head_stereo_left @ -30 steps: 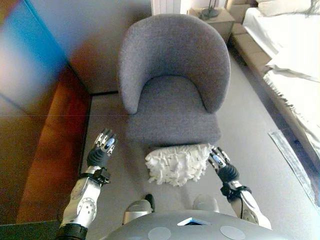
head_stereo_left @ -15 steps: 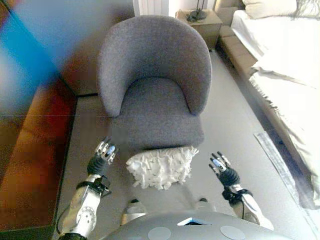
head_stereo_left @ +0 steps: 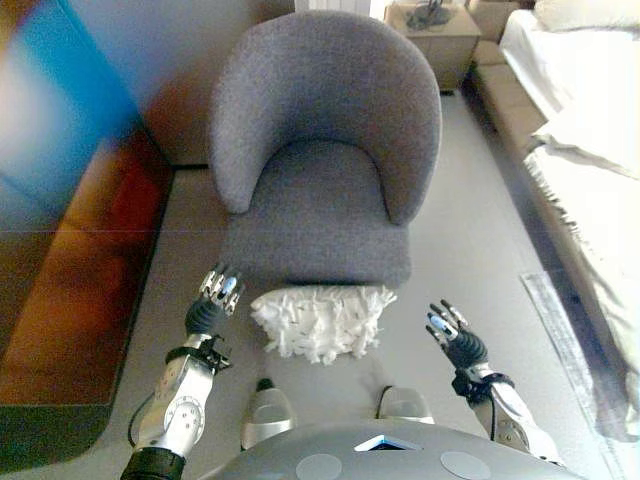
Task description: Pick up the cushion and take it to the sofa
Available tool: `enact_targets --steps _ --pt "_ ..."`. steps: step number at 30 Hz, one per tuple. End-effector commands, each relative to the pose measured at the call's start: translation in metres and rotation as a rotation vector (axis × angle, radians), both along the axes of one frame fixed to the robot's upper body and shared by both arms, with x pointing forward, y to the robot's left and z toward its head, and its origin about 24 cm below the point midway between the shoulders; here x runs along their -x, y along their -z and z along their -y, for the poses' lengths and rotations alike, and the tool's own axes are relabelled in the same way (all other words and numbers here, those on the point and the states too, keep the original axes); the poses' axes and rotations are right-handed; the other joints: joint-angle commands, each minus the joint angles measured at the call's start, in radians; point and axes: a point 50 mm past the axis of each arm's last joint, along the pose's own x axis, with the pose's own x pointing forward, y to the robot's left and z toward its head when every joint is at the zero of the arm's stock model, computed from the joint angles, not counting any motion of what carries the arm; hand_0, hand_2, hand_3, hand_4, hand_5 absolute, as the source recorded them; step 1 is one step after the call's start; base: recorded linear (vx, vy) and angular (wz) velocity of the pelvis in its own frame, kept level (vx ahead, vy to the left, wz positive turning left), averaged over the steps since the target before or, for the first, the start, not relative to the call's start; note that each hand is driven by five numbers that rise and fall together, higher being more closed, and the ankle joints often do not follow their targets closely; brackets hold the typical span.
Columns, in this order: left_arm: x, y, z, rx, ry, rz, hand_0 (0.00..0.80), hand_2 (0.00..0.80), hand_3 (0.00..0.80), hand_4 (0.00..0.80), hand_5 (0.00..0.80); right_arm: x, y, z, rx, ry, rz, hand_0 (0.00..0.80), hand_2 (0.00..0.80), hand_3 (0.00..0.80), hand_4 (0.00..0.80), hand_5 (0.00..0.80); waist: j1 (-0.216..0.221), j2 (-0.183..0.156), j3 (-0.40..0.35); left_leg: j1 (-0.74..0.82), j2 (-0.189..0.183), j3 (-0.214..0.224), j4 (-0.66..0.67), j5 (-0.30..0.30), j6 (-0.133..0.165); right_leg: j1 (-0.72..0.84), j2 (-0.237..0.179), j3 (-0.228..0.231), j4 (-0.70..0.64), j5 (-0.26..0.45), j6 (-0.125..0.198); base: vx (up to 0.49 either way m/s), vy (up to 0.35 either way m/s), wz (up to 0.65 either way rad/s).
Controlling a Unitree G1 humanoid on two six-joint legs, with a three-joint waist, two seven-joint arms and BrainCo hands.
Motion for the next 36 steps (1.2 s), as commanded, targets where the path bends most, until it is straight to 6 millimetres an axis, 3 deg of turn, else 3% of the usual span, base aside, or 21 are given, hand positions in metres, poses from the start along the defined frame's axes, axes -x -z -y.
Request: enact_targets --steps 1,4,7,10,11,13,14,16,18,21,23,29,33,36 --pt "-0.018 -0.027 -0.004 -0.012 0.006 0.148 0.0 0.0 0.0 0.0 0.0 -0.015 -0.016 -0.008 -0.029 -0.008 0.131 0.0 0.0 0.0 0.0 0.0 0.025 -0.035 -0.006 0.083 0.026 -0.036 -0.182 0.089 -0.049 -0.018 0.001 0.02 -0.079 0.117 0.004 0.146 0.2 0.56" --pt "-0.02 -0.028 -0.001 -0.031 0.045 0.154 0.0 0.0 0.0 0.0 0.0 -0.016 -0.015 -0.013 -0.064 0.024 0.142 0.0 0.0 0.0 0.0 0.0 0.049 -0.03 -0.01 0.077 0.014 -0.081 -0.26 0.115 -0.059 0.012 -0.018 -0.005 -0.093 0.115 0.024 0.181 0.229 0.41" --pt "-0.023 -0.027 -0.004 -0.058 0.072 0.151 0.0 0.0 0.0 0.0 0.0 -0.018 -0.013 -0.015 -0.066 0.05 0.141 0.0 0.0 0.0 0.0 0.0 0.059 -0.036 -0.006 0.069 -0.004 -0.069 -0.233 0.103 -0.053 0.028 -0.05 -0.022 -0.085 0.112 0.033 0.168 0.255 0.2" --pt "-0.023 -0.029 -0.009 -0.095 0.078 0.164 0.0 0.0 0.0 0.0 0.0 -0.017 -0.012 -0.02 -0.11 0.069 0.13 0.0 0.0 0.0 0.0 0.0 0.069 -0.042 -0.013 0.044 -0.048 -0.069 -0.19 0.062 -0.024 0.028 -0.106 -0.01 -0.058 0.128 0.035 0.192 0.302 0.03" --pt "-0.021 -0.03 -0.012 -0.112 0.083 0.167 0.0 0.0 0.0 0.0 0.0 -0.015 -0.011 -0.02 -0.105 0.076 0.13 0.0 0.0 0.0 0.0 0.0 0.077 -0.046 -0.017 0.027 -0.071 -0.065 -0.165 0.039 -0.001 0.027 -0.136 -0.008 -0.029 0.14 0.035 0.221 0.332 -0.01" --pt "-0.018 -0.026 -0.014 -0.124 0.089 0.146 0.0 0.0 0.0 0.0 0.0 -0.013 -0.009 -0.02 -0.102 0.1 0.127 0.0 0.0 0.0 0.0 0.0 0.08 -0.047 -0.011 0.015 -0.105 -0.069 -0.133 0.016 0.032 -0.022 -0.187 0.026 0.084 0.191 0.024 0.193 0.313 -0.02" --pt "-0.018 -0.024 -0.015 -0.126 0.093 0.136 0.0 0.0 0.0 0.0 0.0 -0.012 -0.008 -0.02 -0.106 0.111 0.126 0.0 0.0 0.0 0.0 0.0 0.073 -0.044 -0.008 0.012 -0.116 -0.073 -0.119 0.006 0.046 -0.058 -0.188 0.058 0.146 0.201 0.014 0.183 0.248 -0.02" --pt "-0.017 -0.022 -0.02 -0.138 0.097 0.127 0.0 0.0 0.0 0.0 0.0 -0.007 -0.007 -0.02 -0.104 0.12 0.116 0.0 0.0 0.0 0.0 0.0 0.062 -0.04 -0.003 0.016 -0.121 -0.062 -0.115 0.001 0.058 -0.087 -0.174 0.071 0.145 0.212 0.003 0.19 0.152 -0.07" --pt "-0.019 -0.025 -0.022 -0.142 0.099 0.136 0.0 0.0 0.0 0.0 0.0 -0.003 -0.004 -0.018 -0.101 0.122 0.11 0.0 0.0 0.0 0.0 0.0 0.057 -0.041 0.006 0.014 -0.122 -0.054 -0.112 -0.003 0.051 -0.082 -0.153 0.069 0.038 0.215 0.012 0.141 -0.019 -0.17" --pt "-0.034 -0.036 -0.017 -0.152 0.105 0.184 0.0 0.0 0.0 0.0 0.0 -0.008 -0.004 -0.016 -0.104 0.136 0.125 0.0 0.0 0.0 0.0 0.0 0.037 -0.067 0.02 -0.011 -0.144 -0.025 -0.1 -0.042 0.051 -0.156 -0.105 0.094 -0.207 0.31 0.062 0.062 -0.122 -0.22" --pt "-0.04 -0.039 -0.017 -0.15 0.097 0.195 0.0 0.0 0.0 0.0 0.0 -0.013 -0.005 -0.017 -0.112 0.126 0.133 0.0 0.0 0.0 0.0 0.0 0.03 -0.073 0.029 -0.003 -0.143 0.001 -0.11 -0.053 0.051 -0.185 -0.084 0.076 -0.265 0.345 0.074 0.089 -0.144 -0.22" --pt "-0.036 -0.035 -0.011 -0.141 0.101 0.164 0.0 0.0 0.0 0.0 0.0 -0.01 -0.004 -0.026 -0.138 0.096 0.116 0.0 0.0 0.0 0.0 0.0 0.034 -0.081 0.03 0.038 -0.123 0.044 -0.091 -0.081 0.063 -0.162 -0.087 0.02 -0.18 0.303 0.071 0.162 -0.149 -0.16" --pt "-0.029 -0.027 -0.005 -0.093 0.098 0.122 0.0 0.0 0.0 0.0 0.0 -0.006 -0.004 -0.028 -0.13 0.078 0.1 0.0 0.0 0.0 0.0 0.0 0.021 -0.089 0.014 0.108 -0.099 0.024 -0.078 -0.1 0.05 -0.138 -0.071 0.03 -0.138 0.283 0.07 0.253 -0.192 0.04" --pt "-0.028 -0.024 -0.004 -0.105 0.092 0.119 0.0 0.0 0.0 0.0 0.0 -0.006 -0.004 -0.024 -0.124 0.059 0.097 0.0 0.0 0.0 0.0 0.0 0.0 -0.08 0.003 0.154 -0.069 0.026 -0.098 -0.091 0.036 -0.129 -0.032 0.039 -0.116 0.24 0.057 0.2 -0.148 0.01"
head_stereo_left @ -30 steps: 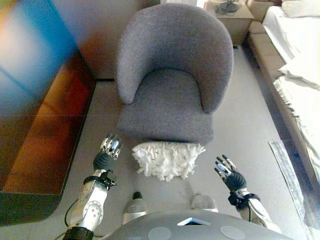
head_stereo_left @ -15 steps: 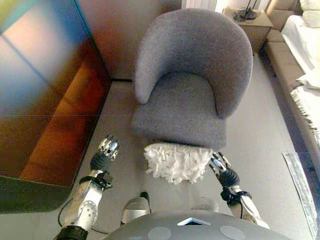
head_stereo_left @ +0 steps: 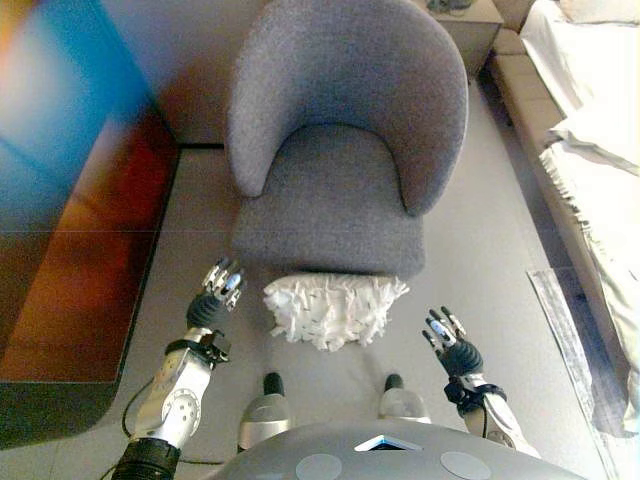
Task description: Pick up the cushion and take it to the sofa
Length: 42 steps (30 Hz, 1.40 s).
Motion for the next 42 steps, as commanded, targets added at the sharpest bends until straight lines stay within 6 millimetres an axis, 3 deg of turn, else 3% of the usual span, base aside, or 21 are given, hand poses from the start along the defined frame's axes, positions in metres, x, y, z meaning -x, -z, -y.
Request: enact_targets --steps 1,4,8,11,13,14,17,19,21,25,32,35,38,42 --pt "-0.015 -0.023 -0.003 -0.044 0.005 0.121 0.0 0.0 0.0 0.0 0.0 -0.014 -0.018 -0.006 -0.03 -0.047 0.117 0.0 0.0 0.0 0.0 0.0 -0.028 -0.019 -0.012 0.062 0.019 0.003 0.149 -0.19 0.075 -0.15 0.005 -0.016 0.046 0.104 -0.003 0.15 -0.134 0.04" --pt "-0.014 -0.022 -0.003 -0.039 0.008 0.12 0.0 0.0 0.0 0.0 0.0 -0.014 -0.018 -0.005 -0.01 -0.057 0.117 0.0 0.0 0.0 0.0 0.0 -0.037 -0.013 -0.021 0.087 0.033 0.011 0.131 -0.172 0.059 -0.13 0.027 -0.03 0.041 0.084 -0.015 0.137 -0.148 0.04" --pt "-0.009 -0.02 0.0 -0.042 0.013 0.121 0.0 0.0 0.0 0.0 0.0 -0.017 -0.022 -0.003 -0.018 -0.05 0.127 0.0 0.0 0.0 0.0 0.0 -0.05 0.001 -0.029 0.099 0.063 -0.011 0.17 -0.143 0.038 -0.144 0.059 -0.02 0.083 0.039 -0.045 0.052 -0.14 0.01" --pt "-0.012 -0.021 -0.001 -0.028 -0.015 0.131 0.0 0.0 0.0 0.0 0.0 -0.02 -0.026 -0.004 -0.014 -0.095 0.136 0.0 0.0 0.0 0.0 0.0 -0.048 -0.009 -0.011 -0.002 0.12 -0.082 0.451 -0.011 0.011 -0.122 0.107 0.008 0.103 -0.01 -0.112 -0.006 -0.267 -0.02" --pt "-0.012 -0.02 -0.001 -0.005 -0.037 0.133 0.0 0.0 0.0 0.0 0.0 -0.023 -0.026 -0.001 0.013 -0.121 0.135 0.0 0.0 0.0 0.0 0.0 -0.037 -0.019 0.007 -0.114 0.103 -0.105 0.639 0.008 0.033 -0.102 0.124 0.024 0.119 -0.036 -0.148 0.017 -0.236 -0.12" --pt "-0.012 -0.019 0.0 0.012 -0.042 0.129 0.0 0.0 0.0 0.0 0.0 -0.023 -0.026 0.002 0.02 -0.113 0.132 0.0 0.0 0.0 0.0 0.0 -0.032 -0.019 0.014 -0.156 0.111 -0.098 0.664 0.043 0.028 -0.09 0.131 0.025 0.123 -0.047 -0.163 0.044 -0.147 -0.23" --pt "-0.012 -0.018 0.006 0.029 -0.02 0.134 0.0 0.0 0.0 0.0 0.0 -0.024 -0.025 0.004 0.011 -0.089 0.139 0.0 0.0 0.0 0.0 0.0 -0.019 -0.009 0.03 -0.163 0.121 -0.074 0.501 0.08 0.023 -0.038 0.148 0.023 0.116 -0.066 -0.154 0.11 -0.032 -0.22" --pt "-0.013 -0.019 0.008 0.026 -0.004 0.141 0.0 0.0 0.0 0.0 0.0 -0.023 -0.028 0.005 0.014 -0.081 0.146 0.0 0.0 0.0 0.0 0.0 -0.01 0.009 0.033 -0.149 0.13 -0.101 0.312 0.146 0.001 -0.009 0.165 0.021 0.109 -0.083 -0.145 0.144 0.032 -0.17" --pt "-0.016 -0.018 0.012 0.019 0.02 0.148 0.0 0.0 0.0 0.0 0.0 -0.023 -0.028 0.005 0.011 -0.064 0.148 0.0 0.0 0.0 0.0 0.0 -0.001 0.02 0.031 -0.142 0.138 -0.125 0.184 0.167 -0.016 0.019 0.17 0.016 0.097 -0.098 -0.14 0.166 0.035 -0.16" --pt "-0.019 -0.017 0.013 0.022 0.04 0.148 0.0 0.0 0.0 0.0 0.0 -0.017 -0.025 0.006 0.004 -0.045 0.131 0.0 0.0 0.0 0.0 0.0 -0.005 0.034 0.017 -0.123 0.14 -0.112 0.059 0.162 -0.038 0.067 0.168 0.01 0.063 -0.111 -0.13 0.189 0.05 -0.03" --pt "-0.015 -0.018 0.016 0.033 0.072 0.142 0.0 0.0 0.0 0.0 0.0 -0.008 -0.022 0.009 0.015 -0.017 0.12 0.0 0.0 0.0 0.0 0.0 -0.001 0.054 -0.002 -0.137 0.111 -0.081 -0.003 0.096 -0.033 0.101 0.151 0.003 0.051 -0.137 -0.115 0.196 0.104 0.08" --pt "-0.014 -0.02 0.017 0.028 0.098 0.139 0.0 0.0 0.0 0.0 0.0 -0.012 -0.026 0.007 0.014 -0.007 0.131 0.0 0.0 0.0 0.0 0.0 0.01 0.045 0.002 -0.167 0.086 -0.071 0.047 0.057 -0.011 0.117 0.126 0.0 0.06 -0.147 -0.099 0.247 0.159 0.13" --pt "-0.012 -0.022 0.016 -0.004 0.121 0.141 0.0 0.0 0.0 0.0 0.0 -0.014 -0.026 0.003 -0.009 0.001 0.132 0.0 0.0 0.0 0.0 0.0 0.03 0.035 0.005 -0.195 0.057 -0.109 0.092 0.033 0.006 0.105 0.096 0.001 0.091 -0.147 -0.077 0.252 0.174 0.1" --pt "-0.011 -0.028 0.008 -0.032 0.118 0.156 0.0 0.0 0.0 0.0 0.0 -0.013 -0.026 -0.002 -0.048 -0.023 0.135 0.0 0.0 0.0 0.0 0.0 0.061 0.009 -0.002 -0.226 0.028 -0.105 0.175 -0.022 0.051 0.115 0.032 -0.021 0.122 -0.136 -0.04 0.278 0.205 -0.01"
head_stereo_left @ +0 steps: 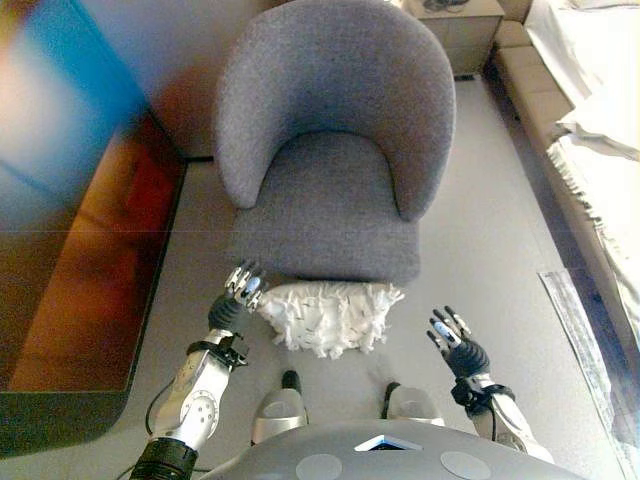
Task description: Pick up the cushion and take it to the sofa
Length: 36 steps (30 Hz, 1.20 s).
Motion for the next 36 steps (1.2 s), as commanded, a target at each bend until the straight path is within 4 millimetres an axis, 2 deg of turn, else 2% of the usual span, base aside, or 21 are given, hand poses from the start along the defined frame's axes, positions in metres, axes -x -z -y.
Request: enact_targets --steps 1,3,4,5,6,7,10,11,12,13,14,15,16,17,21,24,26,30,32,34,36 --pt "-0.006 -0.028 -0.017 -0.086 0.028 0.118 0.0 0.0 0.0 0.0 0.0 -0.01 -0.016 -0.01 -0.064 0.008 0.108 0.0 0.0 0.0 0.0 0.0 0.033 -0.07 -0.034 -0.159 -0.005 -0.018 0.048 0.025 0.061 0.143 -0.094 -0.038 -0.019 0.033 0.06 0.233 0.235 -0.02" --pt "-0.007 -0.028 -0.018 -0.095 0.026 0.115 0.0 0.0 0.0 0.0 0.0 -0.011 -0.014 -0.013 -0.081 0.023 0.111 0.0 0.0 0.0 0.0 0.0 0.042 -0.086 -0.04 -0.15 -0.036 0.01 0.055 -0.004 0.098 0.131 -0.144 -0.043 0.064 0.1 0.07 0.224 0.288 0.03" --pt "-0.006 -0.026 -0.017 -0.098 0.03 0.113 0.0 0.0 0.0 0.0 0.0 -0.01 -0.013 -0.015 -0.08 0.034 0.11 0.0 0.0 0.0 0.0 0.0 0.043 -0.086 -0.046 -0.13 -0.062 0.016 0.047 -0.021 0.127 0.096 -0.177 -0.032 0.179 0.166 0.066 0.205 0.298 -0.04" --pt "-0.006 -0.026 -0.017 -0.102 0.032 0.112 0.0 0.0 0.0 0.0 0.0 -0.01 -0.013 -0.016 -0.079 0.04 0.109 0.0 0.0 0.0 0.0 0.0 0.043 -0.085 -0.049 -0.123 -0.069 0.016 0.043 -0.025 0.133 0.078 -0.185 -0.024 0.21 0.181 0.065 0.252 0.341 -0.13" --pt "-0.004 -0.025 -0.017 -0.115 0.037 0.105 0.0 0.0 0.0 0.0 0.0 -0.007 -0.012 -0.016 -0.078 0.054 0.104 0.0 0.0 0.0 0.0 0.0 0.036 -0.08 -0.047 -0.089 -0.092 0.006 0.044 -0.06 0.148 0.017 -0.202 0.012 0.354 0.188 0.061 0.241 0.292 -0.2" --pt "-0.004 -0.025 -0.018 -0.124 0.035 0.1 0.0 0.0 0.0 0.0 0.0 -0.005 -0.012 -0.017 -0.079 0.059 0.099 0.0 0.0 0.0 0.0 0.0 0.03 -0.073 -0.044 -0.068 -0.101 0.013 0.046 -0.071 0.157 -0.034 -0.207 0.021 0.397 0.191 0.048 0.27 0.281 -0.18" --pt "-0.006 -0.027 -0.023 -0.129 0.025 0.1 0.0 0.0 0.0 0.0 0.0 0.0 -0.008 -0.018 -0.077 0.049 0.091 0.0 0.0 0.0 0.0 0.0 0.022 -0.065 -0.041 -0.044 -0.102 0.03 0.05 -0.075 0.148 -0.074 -0.187 0.003 0.282 0.169 0.027 0.192 0.061 -0.14" --pt "-0.007 -0.028 -0.023 -0.136 0.026 0.107 0.0 0.0 0.0 0.0 0.0 0.002 -0.006 -0.017 -0.077 0.05 0.089 0.0 0.0 0.0 0.0 0.0 0.02 -0.068 -0.038 -0.041 -0.103 0.024 0.057 -0.083 0.142 -0.075 -0.168 -0.005 0.168 0.17 0.031 0.163 -0.073 -0.29" --pt "-0.007 -0.028 -0.023 -0.143 0.028 0.109 0.0 0.0 0.0 0.0 0.0 0.003 -0.005 -0.016 -0.078 0.052 0.09 0.0 0.0 0.0 0.0 0.0 0.019 -0.068 -0.036 -0.039 -0.102 0.021 0.06 -0.088 0.139 -0.074 -0.162 -0.01 0.126 0.181 0.036 0.168 -0.145 -0.21" --pt "-0.01 -0.031 -0.022 -0.16 0.024 0.121 0.0 0.0 0.0 0.0 0.0 0.0 -0.004 -0.016 -0.083 0.05 0.097 0.0 0.0 0.0 0.0 0.0 0.014 -0.083 -0.027 -0.033 -0.108 0.025 0.072 -0.107 0.133 -0.102 -0.166 -0.014 0.026 0.248 0.064 0.099 -0.101 -0.09" --pt "-0.011 -0.031 -0.022 -0.162 0.022 0.124 0.0 0.0 0.0 0.0 0.0 -0.001 -0.005 -0.017 -0.085 0.049 0.1 0.0 0.0 0.0 0.0 0.0 0.014 -0.084 -0.026 -0.033 -0.107 0.027 0.074 -0.112 0.133 -0.104 -0.166 -0.014 0.011 0.26 0.07 0.151 -0.142 -0.19" --pt "-0.012 -0.033 -0.023 -0.158 0.011 0.13 0.0 0.0 0.0 0.0 0.0 -0.005 -0.006 -0.018 -0.089 0.036 0.107 0.0 0.0 0.0 0.0 0.0 0.011 -0.097 -0.02 -0.02 -0.108 0.036 0.075 -0.132 0.127 -0.122 -0.17 -0.015 -0.054 0.308 0.098 0.165 -0.094 -0.2" --pt "-0.013 -0.034 -0.025 -0.156 0.002 0.129 0.0 0.0 0.0 0.0 0.0 -0.006 -0.006 -0.018 -0.094 0.028 0.106 0.0 0.0 0.0 0.0 0.0 0.008 -0.104 -0.019 -0.007 -0.109 0.041 0.071 -0.144 0.125 -0.124 -0.171 -0.015 -0.096 0.336 0.113 0.176 -0.126 -0.21" --pt "-0.012 -0.034 -0.026 -0.155 -0.004 0.126 0.0 0.0 0.0 0.0 0.0 -0.007 -0.006 -0.019 -0.096 0.019 0.103 0.0 0.0 0.0 0.0 0.0 0.005 -0.111 -0.017 0.002 -0.112 0.052 0.066 -0.137 0.127 -0.131 -0.171 -0.019 -0.134 0.364 0.112 0.162 -0.091 -0.03" --pt "-0.008 -0.029 -0.027 -0.155 -0.023 0.101 0.0 0.0 0.0 0.0 0.0 -0.005 -0.003 -0.02 -0.101 -0.012 0.087 0.0 0.0 0.0 0.0 0.0 -0.001 -0.12 -0.033 0.039 -0.108 0.049 0.049 -0.154 0.125 -0.132 -0.159 -0.028 -0.165 0.366 0.118 0.176 -0.1 0.07" --pt "-0.006 -0.023 -0.026 -0.16 -0.034 0.077 0.0 0.0 0.0 0.0 0.0 -0.004 -0.001 -0.022 -0.097 -0.035 0.077 0.0 0.0 0.0 0.0 0.0 0.001 -0.12 -0.044 0.061 -0.097 0.052 0.042 -0.164 0.119 -0.108 -0.148 -0.051 -0.177 0.345 0.118 0.176 -0.149 -0.05" --pt "-0.004 -0.017 -0.025 -0.161 -0.056 0.041 0.0 0.0 0.0 0.0 0.0 -0.006 -0.001 -0.024 -0.087 -0.05 0.073 0.0 0.0 0.0 0.0 0.0 -0.006 -0.121 -0.053 0.076 -0.088 0.05 0.033 -0.161 0.116 -0.11 -0.14 -0.048 -0.161 0.334 0.114 0.188 -0.163 0.05" --pt "-0.001 -0.002 -0.033 -0.22 -0.094 -0.029 0.0 0.0 0.0 0.0 0.0 -0.008 -0.003 -0.025 -0.026 -0.112 0.055 0.0 0.0 0.0 0.0 0.0 -0.032 -0.112 -0.061 0.12 -0.049 0.054 0.028 -0.157 0.095 -0.119 -0.115 -0.037 -0.112 0.277 0.098 0.182 -0.159 0.09" --pt "-0.002 0.002 -0.036 -0.286 -0.084 -0.041 0.0 0.0 0.0 0.0 0.0 -0.01 -0.001 -0.024 0.019 -0.171 0.03 0.0 0.0 0.0 0.0 0.0 -0.045 -0.107 -0.056 0.132 -0.029 0.054 0.08 -0.172 0.084 -0.127 -0.1 -0.034 -0.072 0.237 0.089 0.141 -0.122 0.07" --pt "-0.002 0.003 -0.038 -0.316 -0.083 -0.046 0.0 0.0 0.0 0.0 0.0 -0.012 -0.001 -0.024 0.048 -0.213 0.02 0.0 0.0 0.0 0.0 0.0 -0.047 -0.104 -0.051 0.115 -0.014 0.047 0.14 -0.153 0.074 -0.129 -0.092 -0.031 -0.053 0.216 0.077 0.097 -0.081 0.12" --pt "-0.003 0.005 -0.04 -0.345 -0.078 -0.052 0.0 0.0 0.0 0.0 0.0 -0.014 0.0 -0.017 0.103 -0.267 0.01 0.0 0.0 0.0 0.0 0.0 -0.042 -0.093 -0.033 0.053 0.034 0.06 0.205 -0.082 0.045 -0.112 -0.086 -0.043 -0.035 0.189 0.051 0.102 -0.032 0.2"
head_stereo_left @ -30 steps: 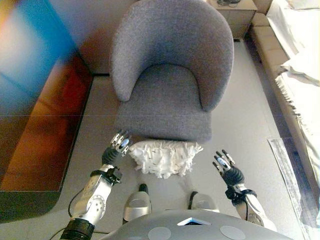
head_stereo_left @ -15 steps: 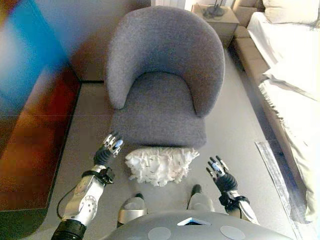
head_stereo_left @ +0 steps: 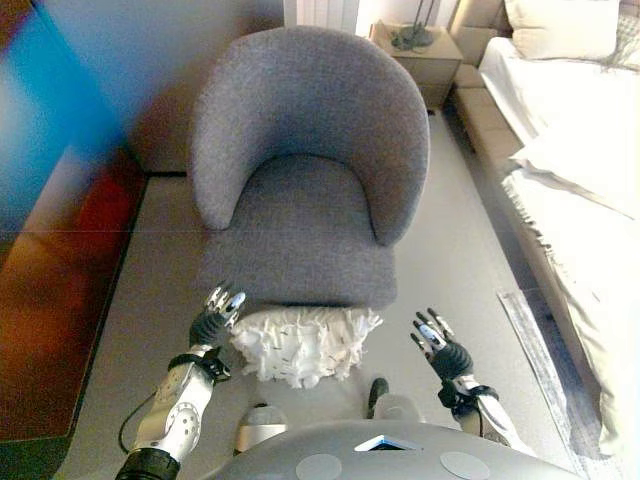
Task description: Pick up the cushion and take it to the sofa
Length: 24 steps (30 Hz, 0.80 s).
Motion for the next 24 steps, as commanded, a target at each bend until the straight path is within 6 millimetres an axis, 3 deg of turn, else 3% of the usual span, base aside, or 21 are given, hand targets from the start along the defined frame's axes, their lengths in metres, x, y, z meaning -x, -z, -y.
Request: enact_targets --steps 1,4,7,11,17,21,22,24 --pt "-0.024 -0.021 -0.008 -0.104 0.027 0.136 0.0 0.0 0.0 0.0 0.0 -0.019 -0.013 0.006 0.091 -0.12 0.082 0.0 0.0 0.0 0.0 0.0 -0.007 0.013 0.045 -0.062 0.051 0.026 0.209 -0.001 0.044 -0.069 -0.022 -0.011 0.092 -0.01 -0.001 0.089 0.082 0.32" --pt "-0.036 -0.02 -0.003 -0.16 0.068 0.161 0.0 0.0 0.0 0.0 0.0 -0.038 -0.012 0.014 0.149 -0.107 0.092 0.0 0.0 0.0 0.0 0.0 0.023 0.036 0.079 -0.125 0.074 -0.008 0.105 0.077 0.005 -0.052 -0.038 -0.042 0.096 -0.032 0.01 0.017 0.144 0.25" --pt "-0.063 -0.029 0.009 -0.188 0.122 0.211 0.0 0.0 0.0 0.0 0.0 -0.07 -0.018 0.014 0.232 -0.038 0.148 0.0 0.0 0.0 0.0 0.0 0.039 0.048 0.129 -0.184 0.067 0.002 0.129 0.021 0.011 -0.1 -0.1 -0.056 0.151 -0.044 0.025 -0.021 0.158 0.15" --pt "-0.085 -0.045 0.017 -0.197 0.105 0.306 0.0 0.0 0.0 0.0 0.0 -0.101 -0.036 0.006 0.322 -0.027 0.234 0.0 0.0 0.0 0.0 0.0 0.045 0.058 0.233 -0.345 0.047 -0.015 0.302 -0.047 0.031 -0.264 -0.182 0.004 0.285 -0.036 0.032 -0.139 0.172 0.3" --pt "-0.113 -0.068 0.023 -0.225 0.014 0.429 0.0 0.0 0.0 0.0 0.0 -0.148 -0.067 -0.011 0.377 -0.042 0.356 0.0 0.0 0.0 0.0 0.0 0.046 0.088 0.34 -0.576 0.071 -0.016 0.498 -0.12 0.033 -0.479 -0.194 0.082 0.419 -0.055 0.017 -0.162 0.114 -0.12" --pt "-0.139 -0.098 0.032 -0.251 -0.01 0.56 0.0 0.0 0.0 0.0 0.0 -0.182 -0.1 -0.016 0.398 -0.051 0.451 0.0 0.0 0.0 0.0 0.0 0.038 0.108 0.412 -0.746 0.106 -0.024 0.598 -0.139 0.028 -0.646 -0.191 0.129 0.537 -0.083 0.006 -0.19 0.101 -0.22" --pt "-0.146 -0.108 0.035 -0.256 -0.016 0.598 0.072 0.072 0.072 0.072 0.072 -0.193 -0.113 -0.016 0.402 -0.05 0.484 0.0 0.0 0.0 0.0 0.0 0.035 0.116 0.423 -0.811 0.112 -0.031 0.634 -0.142 0.027 -0.711 -0.191 0.142 0.585 -0.096 0.003 -0.157 0.106 -0.08" --pt "-0.155 -0.12 0.038 -0.276 -0.024 0.64 0.091 0.091 0.091 0.091 0.091 -0.205 -0.129 -0.016 0.42 -0.045 0.528 0.0 0.0 0.0 0.0 0.0 0.03 0.126 0.423 -0.898 0.117 -0.04 0.685 -0.151 0.025 -0.799 -0.186 0.159 0.645 -0.112 -0.002 -0.131 0.089 -0.08"
